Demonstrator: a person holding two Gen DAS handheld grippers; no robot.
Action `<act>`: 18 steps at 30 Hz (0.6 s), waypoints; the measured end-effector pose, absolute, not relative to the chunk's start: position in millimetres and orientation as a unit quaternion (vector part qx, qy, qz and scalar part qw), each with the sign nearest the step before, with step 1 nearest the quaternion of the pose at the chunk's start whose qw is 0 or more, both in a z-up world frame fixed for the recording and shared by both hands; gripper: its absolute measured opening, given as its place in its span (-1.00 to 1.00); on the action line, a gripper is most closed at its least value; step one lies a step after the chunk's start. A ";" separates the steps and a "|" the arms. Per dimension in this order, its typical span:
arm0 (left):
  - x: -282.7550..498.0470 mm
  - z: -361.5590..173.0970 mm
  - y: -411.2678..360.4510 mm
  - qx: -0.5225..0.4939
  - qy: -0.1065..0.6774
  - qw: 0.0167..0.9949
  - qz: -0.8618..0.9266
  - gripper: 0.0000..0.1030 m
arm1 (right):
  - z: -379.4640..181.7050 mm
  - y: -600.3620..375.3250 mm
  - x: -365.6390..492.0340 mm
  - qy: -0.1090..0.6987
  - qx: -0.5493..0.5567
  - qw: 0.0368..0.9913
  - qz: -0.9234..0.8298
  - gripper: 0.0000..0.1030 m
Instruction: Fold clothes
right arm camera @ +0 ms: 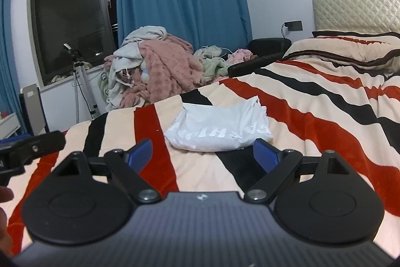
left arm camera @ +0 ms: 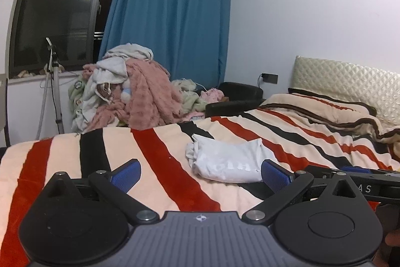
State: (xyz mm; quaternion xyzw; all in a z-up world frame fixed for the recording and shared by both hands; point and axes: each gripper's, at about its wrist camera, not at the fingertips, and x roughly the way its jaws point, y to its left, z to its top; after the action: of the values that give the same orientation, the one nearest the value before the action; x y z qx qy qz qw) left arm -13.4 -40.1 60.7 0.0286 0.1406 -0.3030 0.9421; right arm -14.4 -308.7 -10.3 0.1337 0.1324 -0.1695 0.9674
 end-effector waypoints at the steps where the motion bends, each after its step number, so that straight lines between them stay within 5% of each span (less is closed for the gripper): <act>1: -13.3 59.8 -40.6 0.030 0.139 0.943 -0.302 0.99 | -10.9 -307.8 -14.1 0.133 0.131 0.968 -0.169 0.73; 18: -9.6 49.9 -42.0 0.034 0.161 0.943 -0.289 0.99 | -14.7 -301.1 -9.1 0.161 0.117 0.966 -0.165 0.73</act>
State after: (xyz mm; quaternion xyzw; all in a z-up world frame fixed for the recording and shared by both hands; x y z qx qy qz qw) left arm -9.6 -42.0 49.9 0.0342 0.1613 -0.2894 0.9429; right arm -9.1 -301.1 -14.7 0.1168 0.1605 -0.1648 0.9661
